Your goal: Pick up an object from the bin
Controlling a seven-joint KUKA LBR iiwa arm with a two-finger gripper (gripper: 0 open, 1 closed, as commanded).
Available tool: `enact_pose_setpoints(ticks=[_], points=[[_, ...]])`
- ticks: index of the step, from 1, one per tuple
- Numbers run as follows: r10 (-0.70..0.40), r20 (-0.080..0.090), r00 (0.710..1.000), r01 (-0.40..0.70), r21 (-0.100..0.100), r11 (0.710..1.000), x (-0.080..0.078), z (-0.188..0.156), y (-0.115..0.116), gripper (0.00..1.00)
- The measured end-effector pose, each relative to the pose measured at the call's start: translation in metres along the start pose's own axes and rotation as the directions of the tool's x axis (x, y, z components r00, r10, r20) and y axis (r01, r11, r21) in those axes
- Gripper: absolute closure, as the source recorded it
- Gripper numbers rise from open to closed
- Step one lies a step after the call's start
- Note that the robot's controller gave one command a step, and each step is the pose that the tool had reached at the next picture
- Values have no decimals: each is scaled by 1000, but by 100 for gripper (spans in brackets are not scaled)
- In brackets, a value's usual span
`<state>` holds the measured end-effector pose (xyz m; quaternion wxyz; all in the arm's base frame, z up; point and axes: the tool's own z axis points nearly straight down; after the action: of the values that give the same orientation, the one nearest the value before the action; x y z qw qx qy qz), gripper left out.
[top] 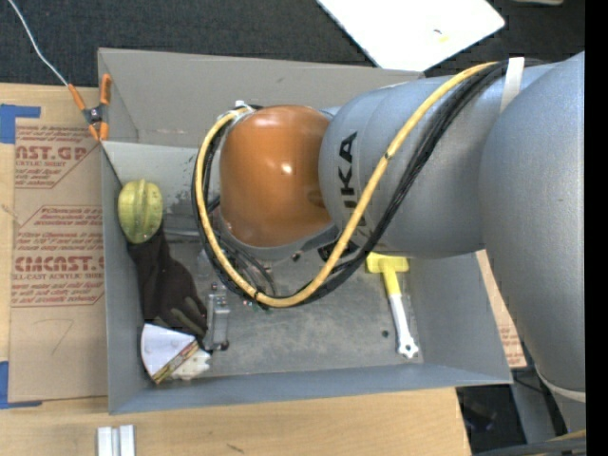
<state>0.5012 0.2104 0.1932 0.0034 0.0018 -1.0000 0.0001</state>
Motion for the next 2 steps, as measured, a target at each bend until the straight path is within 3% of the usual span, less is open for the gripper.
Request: enact_pose_setpoints(ticks=[1,2], points=[[3,7,1000,-3,-2,1000,-2,-5,-1,0],[1,7,1000,-1,-3,1000,-2,68,-2,0]])
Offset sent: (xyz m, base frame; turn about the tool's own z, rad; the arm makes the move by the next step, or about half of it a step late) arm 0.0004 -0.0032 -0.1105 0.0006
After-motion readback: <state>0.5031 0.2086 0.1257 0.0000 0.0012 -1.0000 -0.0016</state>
